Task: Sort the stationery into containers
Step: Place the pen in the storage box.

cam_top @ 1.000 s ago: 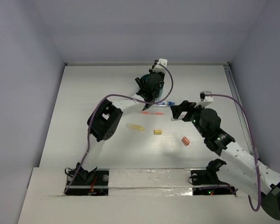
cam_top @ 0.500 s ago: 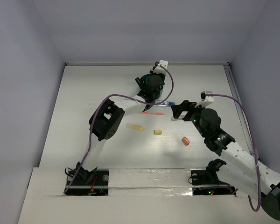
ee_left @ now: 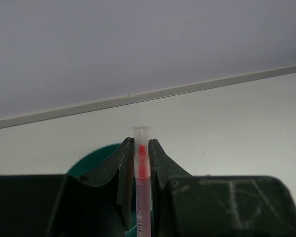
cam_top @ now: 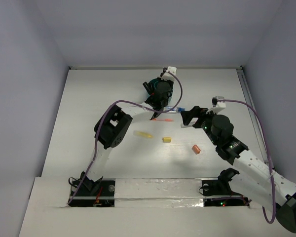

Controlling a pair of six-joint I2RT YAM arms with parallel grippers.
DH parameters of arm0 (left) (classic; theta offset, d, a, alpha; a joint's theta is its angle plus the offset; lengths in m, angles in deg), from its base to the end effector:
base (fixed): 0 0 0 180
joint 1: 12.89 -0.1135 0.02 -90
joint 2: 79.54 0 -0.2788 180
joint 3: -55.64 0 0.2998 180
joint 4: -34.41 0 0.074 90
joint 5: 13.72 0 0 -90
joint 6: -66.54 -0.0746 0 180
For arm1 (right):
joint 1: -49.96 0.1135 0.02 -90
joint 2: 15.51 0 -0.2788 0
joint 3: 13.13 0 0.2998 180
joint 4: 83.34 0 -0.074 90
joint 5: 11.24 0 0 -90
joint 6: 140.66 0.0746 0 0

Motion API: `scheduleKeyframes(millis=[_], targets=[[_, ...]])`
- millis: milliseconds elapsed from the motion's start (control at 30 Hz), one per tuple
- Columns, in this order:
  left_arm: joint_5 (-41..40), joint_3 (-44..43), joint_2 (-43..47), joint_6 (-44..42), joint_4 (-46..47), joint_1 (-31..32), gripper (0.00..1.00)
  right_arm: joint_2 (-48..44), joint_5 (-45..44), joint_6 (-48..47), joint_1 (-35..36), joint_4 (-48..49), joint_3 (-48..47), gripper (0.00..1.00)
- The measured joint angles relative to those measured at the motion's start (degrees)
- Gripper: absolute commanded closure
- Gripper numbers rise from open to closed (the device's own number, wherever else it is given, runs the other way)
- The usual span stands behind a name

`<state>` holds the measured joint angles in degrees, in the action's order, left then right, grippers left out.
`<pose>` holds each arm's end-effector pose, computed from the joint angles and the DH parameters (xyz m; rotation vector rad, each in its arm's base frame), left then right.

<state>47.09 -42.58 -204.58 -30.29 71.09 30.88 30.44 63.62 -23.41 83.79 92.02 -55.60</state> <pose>0.4474 -0.3782 0.2303 0.2005 1.4089 -0.1762 0.2351 0.1341 0.2751 0.0998 1.7374 0.5642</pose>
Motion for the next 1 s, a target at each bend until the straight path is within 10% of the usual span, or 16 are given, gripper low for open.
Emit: scheduleKeyframes(millis=[367,1000], targets=[[-1.2,2.5,0.0,0.3,1.1,0.0,0.66,0.1,0.0,0.0,0.0,0.0,0.0,0.00],[-1.0,9.2,13.9,1.2,1.6,1.6,0.52,0.3,0.0,0.0,0.0,0.0,0.0,0.00]])
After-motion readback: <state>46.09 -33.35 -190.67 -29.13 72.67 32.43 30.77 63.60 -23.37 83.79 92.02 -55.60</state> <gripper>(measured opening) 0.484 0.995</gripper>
